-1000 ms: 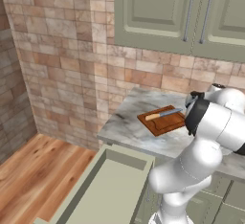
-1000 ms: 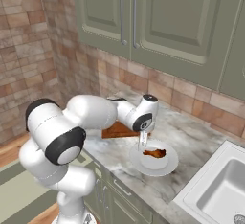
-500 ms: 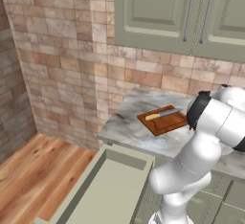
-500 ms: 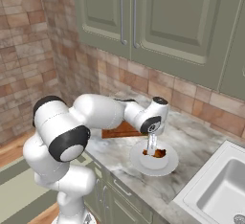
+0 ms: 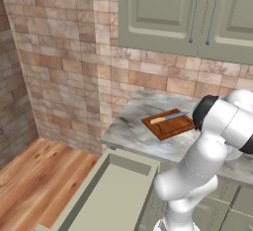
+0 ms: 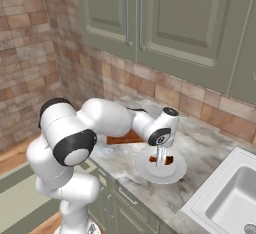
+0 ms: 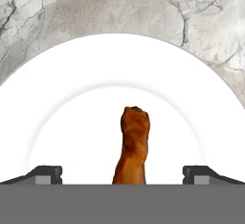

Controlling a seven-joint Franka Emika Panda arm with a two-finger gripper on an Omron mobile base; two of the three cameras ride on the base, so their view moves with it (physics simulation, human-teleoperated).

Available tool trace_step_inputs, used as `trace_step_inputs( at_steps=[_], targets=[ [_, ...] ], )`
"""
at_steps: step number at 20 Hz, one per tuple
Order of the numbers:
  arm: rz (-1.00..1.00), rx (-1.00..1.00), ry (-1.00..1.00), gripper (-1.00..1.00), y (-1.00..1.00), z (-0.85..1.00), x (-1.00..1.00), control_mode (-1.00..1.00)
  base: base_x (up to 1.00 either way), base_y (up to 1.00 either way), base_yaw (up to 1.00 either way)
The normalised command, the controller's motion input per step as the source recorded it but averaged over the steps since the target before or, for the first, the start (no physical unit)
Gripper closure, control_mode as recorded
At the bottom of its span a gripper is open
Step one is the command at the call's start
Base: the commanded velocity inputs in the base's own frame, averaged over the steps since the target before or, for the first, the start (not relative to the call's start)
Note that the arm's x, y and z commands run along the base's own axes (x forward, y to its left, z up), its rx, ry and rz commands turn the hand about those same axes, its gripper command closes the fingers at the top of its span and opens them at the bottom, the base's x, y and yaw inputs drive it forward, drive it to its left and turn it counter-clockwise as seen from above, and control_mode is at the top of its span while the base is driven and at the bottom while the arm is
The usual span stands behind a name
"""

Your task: Pick up the knife from the drawer and place it on the cutting board. Then place the meat from the plate to the cutting board.

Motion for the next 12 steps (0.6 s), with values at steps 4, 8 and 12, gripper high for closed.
trace_step_inputs(
  at_steps=[4,8,12],
  targets=[
    [0.00,0.00,-0.03,-1.00,0.00,-0.24,-0.01,-1.00,0.00,0.00,0.00],
    [0.00,0.00,-0.06,-1.00,0.00,-0.16,0.00,-1.00,0.00,0.00,0.00],
    [0.01,0.00,-0.06,-1.00,0.00,-0.12,0.00,-1.00,0.00,0.00,0.00]
  ],
)
